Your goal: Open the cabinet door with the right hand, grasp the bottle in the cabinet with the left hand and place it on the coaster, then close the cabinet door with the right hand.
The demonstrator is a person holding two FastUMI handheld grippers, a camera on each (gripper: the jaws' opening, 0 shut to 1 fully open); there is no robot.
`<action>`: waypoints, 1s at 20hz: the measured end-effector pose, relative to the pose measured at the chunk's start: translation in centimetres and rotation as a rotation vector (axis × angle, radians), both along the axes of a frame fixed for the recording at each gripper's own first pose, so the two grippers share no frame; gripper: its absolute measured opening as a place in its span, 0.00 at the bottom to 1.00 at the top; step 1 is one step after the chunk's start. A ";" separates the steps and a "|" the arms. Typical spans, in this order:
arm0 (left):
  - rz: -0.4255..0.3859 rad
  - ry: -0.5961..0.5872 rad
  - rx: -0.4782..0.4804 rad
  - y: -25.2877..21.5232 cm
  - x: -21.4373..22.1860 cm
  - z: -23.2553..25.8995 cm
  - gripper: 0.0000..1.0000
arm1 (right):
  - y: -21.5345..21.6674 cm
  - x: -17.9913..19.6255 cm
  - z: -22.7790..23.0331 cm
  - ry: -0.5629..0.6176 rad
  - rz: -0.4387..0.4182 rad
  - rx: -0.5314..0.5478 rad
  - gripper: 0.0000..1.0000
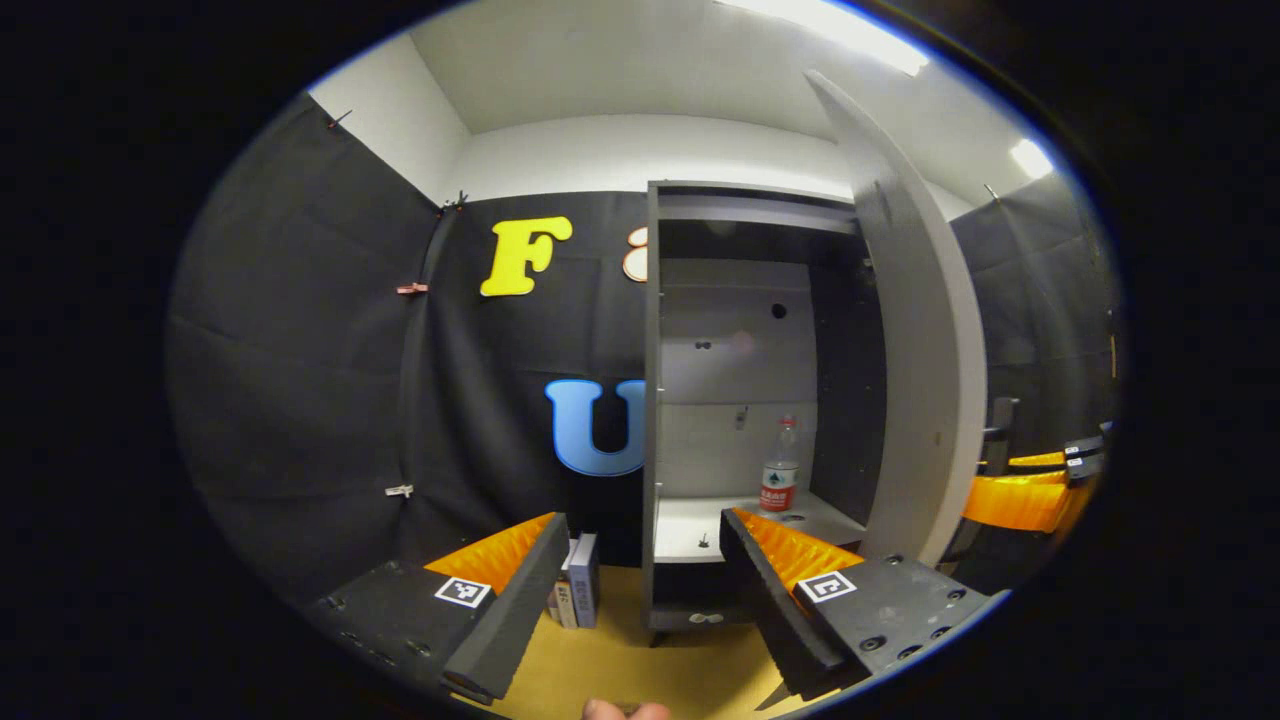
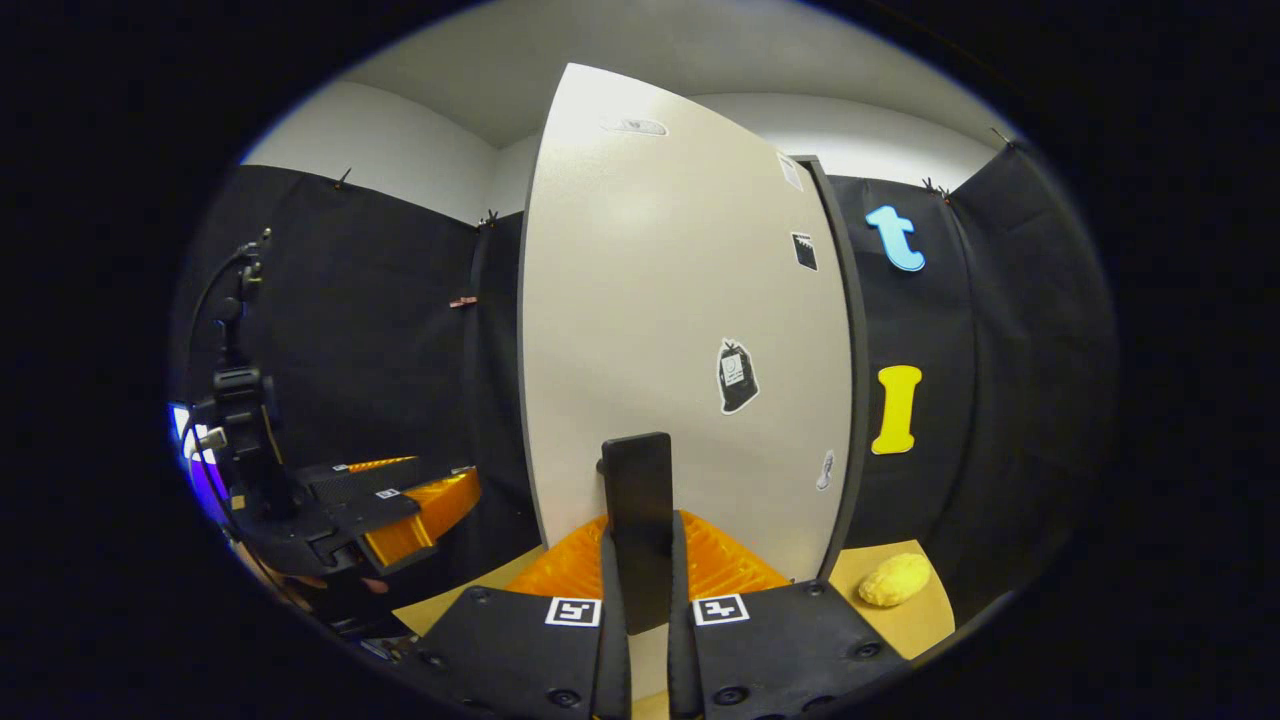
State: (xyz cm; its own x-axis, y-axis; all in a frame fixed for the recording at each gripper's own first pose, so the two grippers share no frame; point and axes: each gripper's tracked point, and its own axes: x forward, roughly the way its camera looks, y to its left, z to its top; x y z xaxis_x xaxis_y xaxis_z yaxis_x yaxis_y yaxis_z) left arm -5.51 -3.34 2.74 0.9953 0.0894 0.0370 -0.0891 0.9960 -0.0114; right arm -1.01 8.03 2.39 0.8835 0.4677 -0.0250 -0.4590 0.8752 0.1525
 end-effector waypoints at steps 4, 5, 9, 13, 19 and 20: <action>-0.074 -0.006 0.005 -3.4 2.7 -0.2 0.96 | -3.5 -0.9 0.0 0.013 -0.067 0.014 0.18; -0.092 -0.007 0.007 -4.3 3.2 -0.3 0.96 | -4.4 -1.0 0.0 0.018 -0.088 0.017 0.18; -0.144 -0.005 0.021 -6.6 4.9 -0.7 0.96 | -7.9 -1.4 -0.2 0.030 -0.191 0.003 0.17; -0.164 -0.007 0.035 -7.8 6.0 -1.0 0.96 | -11.1 -1.7 -0.8 0.047 -0.289 -0.037 0.17; -0.176 -0.011 0.038 -9.2 6.9 -1.6 0.95 | -16.1 -1.8 -0.5 0.046 -0.423 -0.035 0.12; -0.175 -0.012 0.037 -9.4 7.0 -1.6 0.95 | -16.9 -2.0 -0.6 0.044 -0.442 -0.037 0.11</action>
